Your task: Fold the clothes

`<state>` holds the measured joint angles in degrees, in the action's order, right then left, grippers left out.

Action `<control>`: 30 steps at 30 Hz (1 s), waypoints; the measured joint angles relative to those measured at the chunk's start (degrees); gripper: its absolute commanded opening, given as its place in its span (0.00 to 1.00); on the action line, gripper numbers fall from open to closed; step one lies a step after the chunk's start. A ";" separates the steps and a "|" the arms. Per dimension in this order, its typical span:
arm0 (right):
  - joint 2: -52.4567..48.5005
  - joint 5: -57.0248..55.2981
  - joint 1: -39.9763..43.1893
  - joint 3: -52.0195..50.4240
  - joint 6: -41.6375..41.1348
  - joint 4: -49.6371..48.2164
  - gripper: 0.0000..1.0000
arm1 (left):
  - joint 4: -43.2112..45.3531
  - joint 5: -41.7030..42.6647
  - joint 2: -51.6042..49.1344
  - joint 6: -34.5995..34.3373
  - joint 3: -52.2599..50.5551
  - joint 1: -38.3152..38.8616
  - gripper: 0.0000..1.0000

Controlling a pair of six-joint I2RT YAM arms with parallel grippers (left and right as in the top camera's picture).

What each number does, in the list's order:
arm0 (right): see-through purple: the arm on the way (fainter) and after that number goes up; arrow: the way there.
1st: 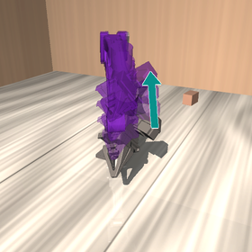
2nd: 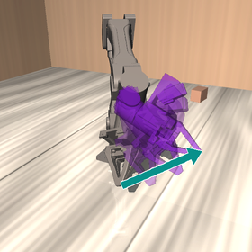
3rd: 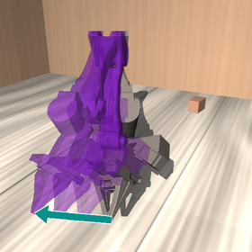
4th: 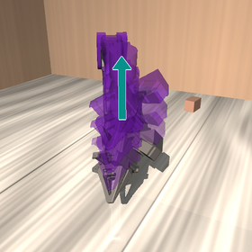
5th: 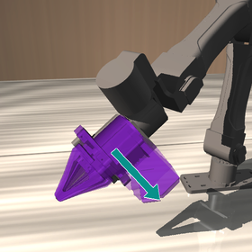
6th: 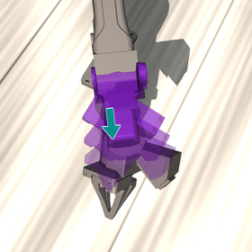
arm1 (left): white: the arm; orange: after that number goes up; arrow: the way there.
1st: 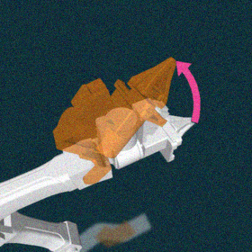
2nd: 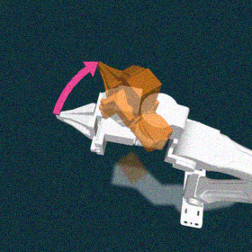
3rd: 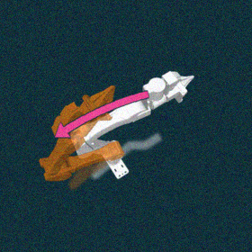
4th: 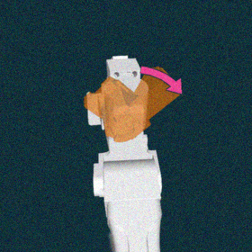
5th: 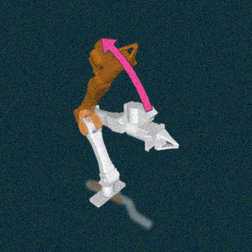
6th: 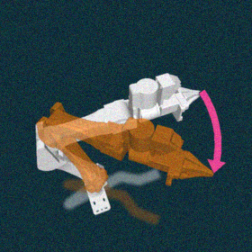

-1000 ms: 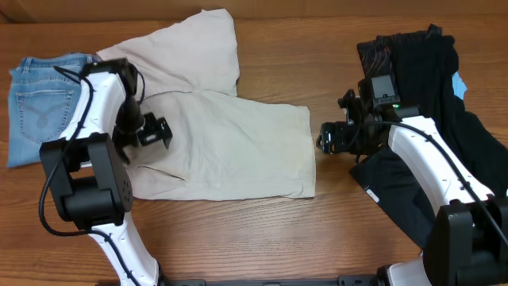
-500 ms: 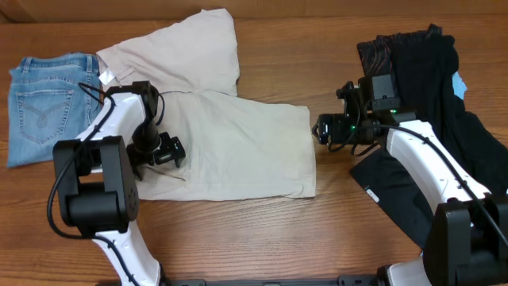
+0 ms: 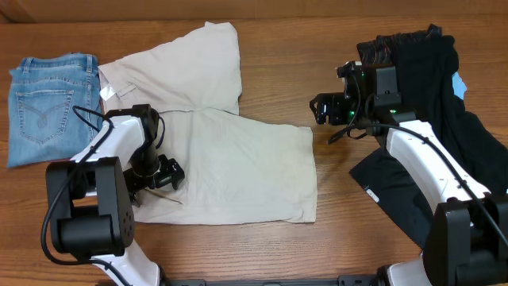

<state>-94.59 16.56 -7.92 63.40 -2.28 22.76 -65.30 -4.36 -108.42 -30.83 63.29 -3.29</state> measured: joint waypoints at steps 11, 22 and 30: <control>0.00 1.25 0.02 0.00 2.05 -0.83 0.90 | 11.91 -3.19 23.45 -3.10 -14.97 7.48 0.90; 0.00 1.25 0.02 -0.02 2.12 1.09 0.91 | 34.49 3.54 27.67 3.02 -14.51 17.57 0.84; 0.00 1.22 0.02 -0.02 2.14 1.31 0.91 | 29.24 8.31 13.90 4.37 -13.86 17.57 0.85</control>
<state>-94.59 17.78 -7.90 63.37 -0.14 24.08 -36.05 3.95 -94.52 -26.46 49.43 14.28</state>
